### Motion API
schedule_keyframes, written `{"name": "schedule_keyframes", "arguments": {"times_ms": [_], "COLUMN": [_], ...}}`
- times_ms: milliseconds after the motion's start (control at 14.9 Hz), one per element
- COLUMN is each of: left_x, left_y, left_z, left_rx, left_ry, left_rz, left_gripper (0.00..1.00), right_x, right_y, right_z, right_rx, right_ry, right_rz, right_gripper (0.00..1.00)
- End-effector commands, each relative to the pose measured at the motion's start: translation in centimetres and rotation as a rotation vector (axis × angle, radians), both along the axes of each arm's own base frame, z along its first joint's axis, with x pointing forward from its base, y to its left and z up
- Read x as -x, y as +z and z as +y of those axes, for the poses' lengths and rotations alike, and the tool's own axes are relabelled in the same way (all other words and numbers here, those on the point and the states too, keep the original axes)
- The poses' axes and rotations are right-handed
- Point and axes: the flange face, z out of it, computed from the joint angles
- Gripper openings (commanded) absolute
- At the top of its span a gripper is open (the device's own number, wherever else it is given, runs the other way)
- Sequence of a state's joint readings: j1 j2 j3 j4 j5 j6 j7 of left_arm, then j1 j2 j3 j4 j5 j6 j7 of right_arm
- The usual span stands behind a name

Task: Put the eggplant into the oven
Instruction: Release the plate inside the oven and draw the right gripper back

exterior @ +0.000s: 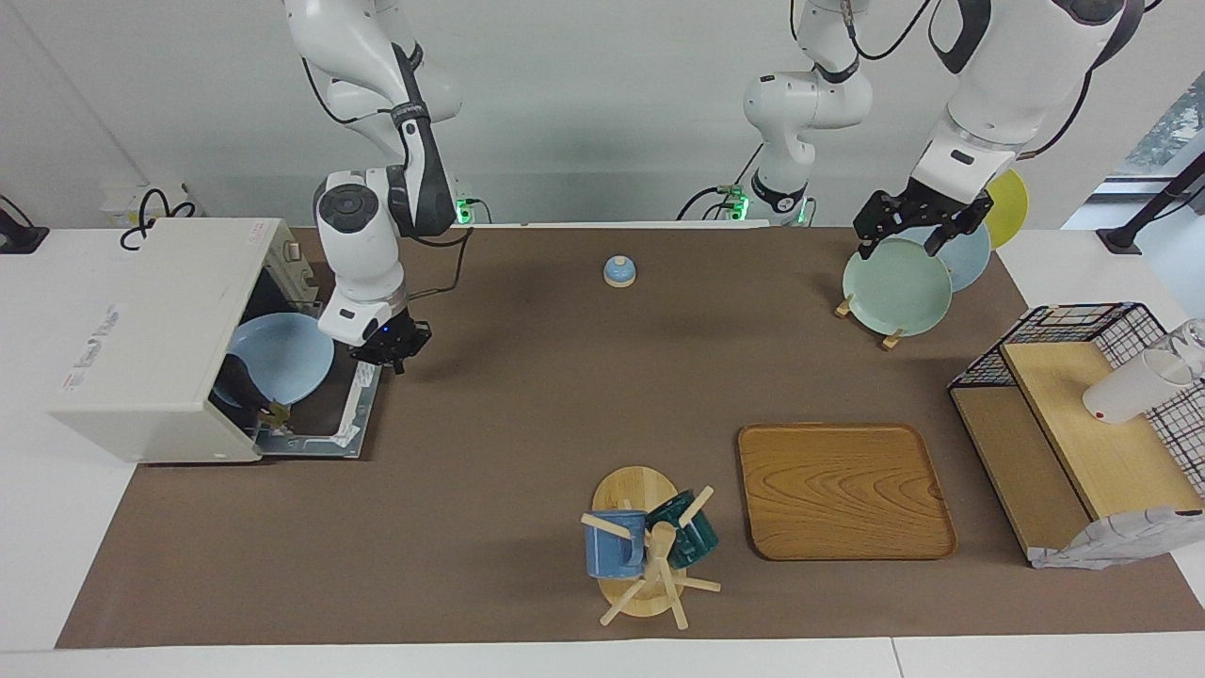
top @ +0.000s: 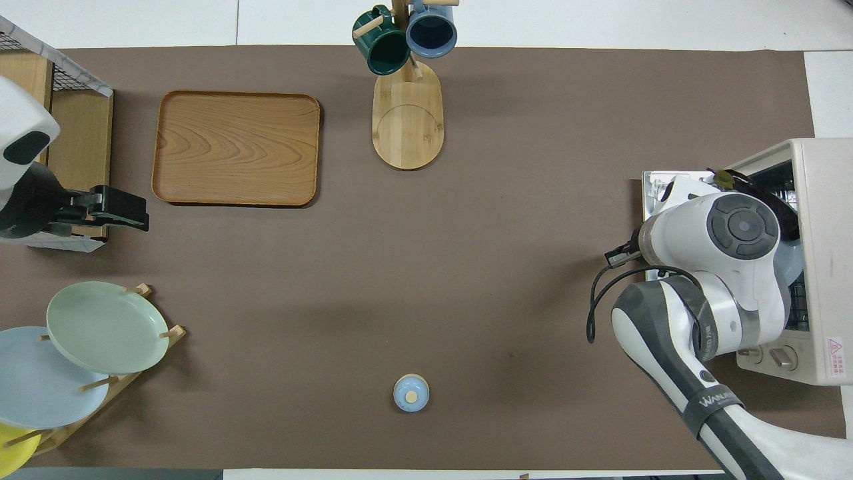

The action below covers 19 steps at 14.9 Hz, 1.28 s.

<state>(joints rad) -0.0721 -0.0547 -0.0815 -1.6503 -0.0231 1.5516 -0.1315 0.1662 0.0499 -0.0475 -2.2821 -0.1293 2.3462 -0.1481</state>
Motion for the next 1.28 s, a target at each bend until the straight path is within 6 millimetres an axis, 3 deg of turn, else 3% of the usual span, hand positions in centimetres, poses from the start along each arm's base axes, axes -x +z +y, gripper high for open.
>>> {"name": "schedule_keyframes", "arguments": {"times_ms": [0, 269, 740, 942, 1211], "left_x": [0.3, 0.3, 0.3, 0.3, 0.3], "left_y": [0.1, 0.1, 0.1, 0.1, 0.1], "left_z": [0.3, 0.2, 0.3, 0.3, 0.3], "left_rx": [-0.002, -0.002, -0.001, -0.002, -0.002], "left_ry": [-0.004, -0.006, -0.004, -0.004, -0.004], "left_rz": [0.011, 0.011, 0.011, 0.011, 0.011], "left_gripper": [1.00, 1.00, 1.00, 1.00, 1.00], "right_x": [0.4, 0.1, 0.3, 0.3, 0.4], "right_y": [-1.5, -3.0, -3.2, -4.5, -4.7], "right_z": [-0.5, -0.9, -0.6, -1.0, -1.2], "right_rx": [-0.014, -0.015, 0.030, 0.054, 0.113], "right_ry": [-0.035, -0.040, 0.016, 0.031, 0.090], "right_rz": [0.018, 0.015, 0.015, 0.040, 0.044], "right_gripper": [0.00, 0.00, 0.00, 0.00, 0.00]}}
